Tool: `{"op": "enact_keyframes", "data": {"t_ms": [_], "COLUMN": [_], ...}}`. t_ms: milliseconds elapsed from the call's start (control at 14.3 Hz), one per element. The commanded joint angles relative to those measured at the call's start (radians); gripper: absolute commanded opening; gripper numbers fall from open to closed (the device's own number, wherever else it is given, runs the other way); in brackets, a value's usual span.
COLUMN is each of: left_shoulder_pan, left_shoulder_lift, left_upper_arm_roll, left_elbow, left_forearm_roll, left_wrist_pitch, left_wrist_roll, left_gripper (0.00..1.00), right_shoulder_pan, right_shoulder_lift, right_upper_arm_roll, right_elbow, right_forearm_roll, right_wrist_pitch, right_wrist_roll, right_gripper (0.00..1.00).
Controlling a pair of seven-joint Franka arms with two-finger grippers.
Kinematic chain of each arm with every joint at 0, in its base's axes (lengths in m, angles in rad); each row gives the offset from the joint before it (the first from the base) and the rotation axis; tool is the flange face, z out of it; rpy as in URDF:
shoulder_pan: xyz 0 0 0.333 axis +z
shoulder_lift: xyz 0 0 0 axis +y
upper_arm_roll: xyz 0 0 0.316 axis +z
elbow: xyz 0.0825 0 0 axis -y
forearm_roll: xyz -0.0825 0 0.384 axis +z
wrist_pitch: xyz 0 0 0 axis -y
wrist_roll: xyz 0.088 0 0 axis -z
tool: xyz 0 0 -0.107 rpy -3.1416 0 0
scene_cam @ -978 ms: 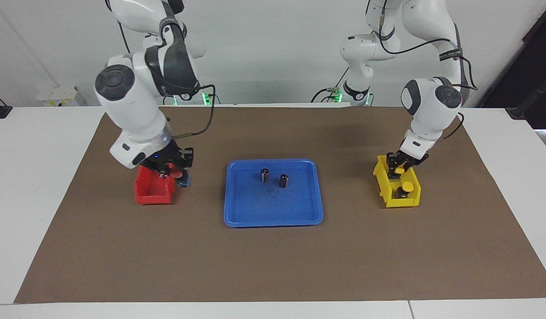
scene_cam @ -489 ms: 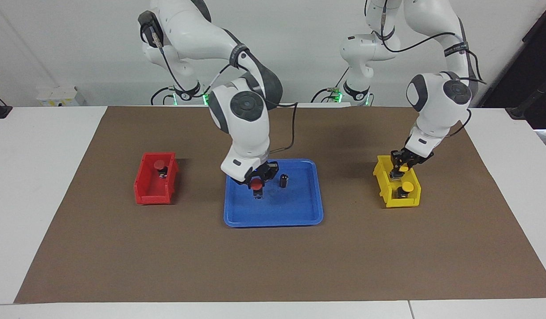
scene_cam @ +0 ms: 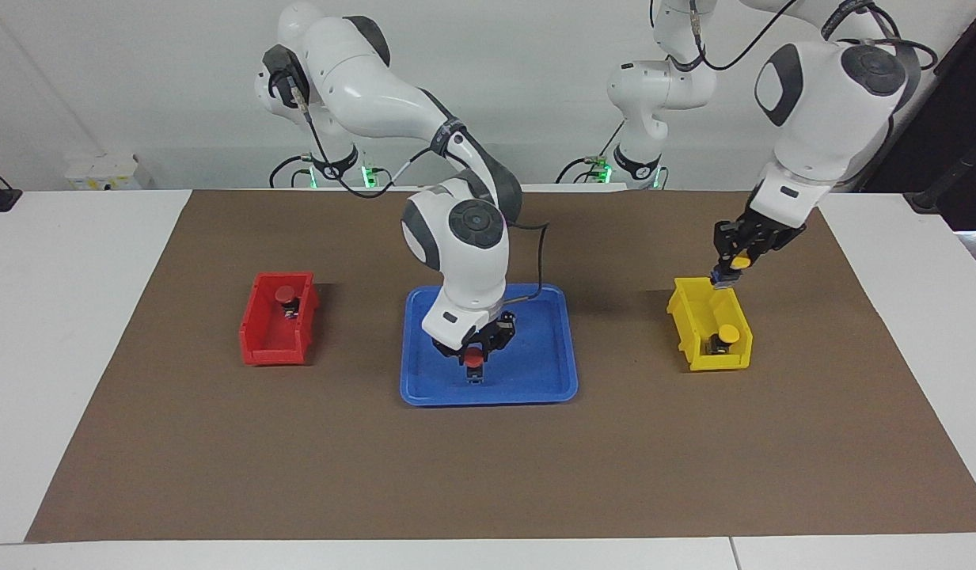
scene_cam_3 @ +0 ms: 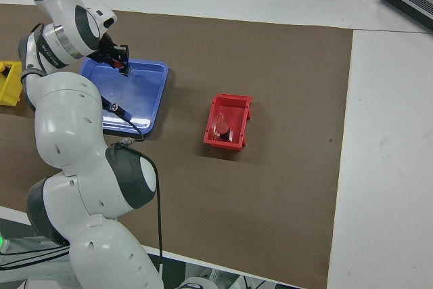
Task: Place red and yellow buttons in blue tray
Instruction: 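Carry the buttons into the blue tray with both grippers and release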
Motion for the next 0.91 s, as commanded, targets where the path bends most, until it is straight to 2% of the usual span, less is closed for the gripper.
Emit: {"op": "enact_keyframes", "data": {"t_ms": [0, 210, 349, 419, 489, 559, 629, 699, 838], "left_shoulder_pan": [-0.142, -0.239, -0.263, -0.271, -0.271, -0.271, -0.271, -0.271, -0.27], "left_shoulder_lift": [0.051, 0.09, 0.123, 0.131, 0.134, 0.134, 0.134, 0.136, 0.136], "left_upper_arm_roll": [0.007, 0.007, 0.007, 0.007, 0.007, 0.007, 0.007, 0.007, 0.007], "left_elbow": [-0.014, -0.008, -0.002, 0.005, 0.006, 0.006, 0.008, 0.008, 0.008], "left_forearm_roll": [0.0, -0.003, -0.003, -0.003, -0.003, -0.004, -0.004, -0.004, -0.004], "left_wrist_pitch": [0.068, 0.134, 0.172, 0.174, 0.175, 0.175, 0.174, 0.174, 0.175], "left_wrist_roll": [-0.13, -0.265, -0.308, -0.318, -0.318, -0.318, -0.318, -0.318, -0.318], "left_gripper": [0.11, 0.11, 0.11, 0.11, 0.11, 0.11, 0.11, 0.11, 0.11], "right_shoulder_pan": [0.014, 0.018, 0.019, 0.019, 0.019, 0.018, 0.019, 0.013, 0.002], "right_shoulder_lift": [-0.001, -0.003, -0.012, -0.012, -0.013, -0.016, -0.016, -0.024, -0.056], "right_upper_arm_roll": [0.009, 0.009, 0.009, 0.009, 0.009, 0.009, 0.007, 0.009, 0.007], "right_elbow": [-0.029, -0.067, -0.087, -0.089, -0.097, -0.1, -0.097, -0.092, -0.084], "right_forearm_roll": [-0.002, -0.012, -0.014, -0.014, -0.014, -0.014, -0.016, -0.014, -0.003], "right_wrist_pitch": [0.02, 0.024, 0.025, 0.025, 0.025, 0.027, 0.022, 0.022, 0.022], "right_wrist_roll": [0.067, 0.072, 0.071, 0.071, 0.069, 0.067, 0.067, 0.067, 0.067], "right_gripper": [0.0, 0.02, 0.05, 0.15, 0.39, 0.69, 0.88, 0.99, 1.0]}}
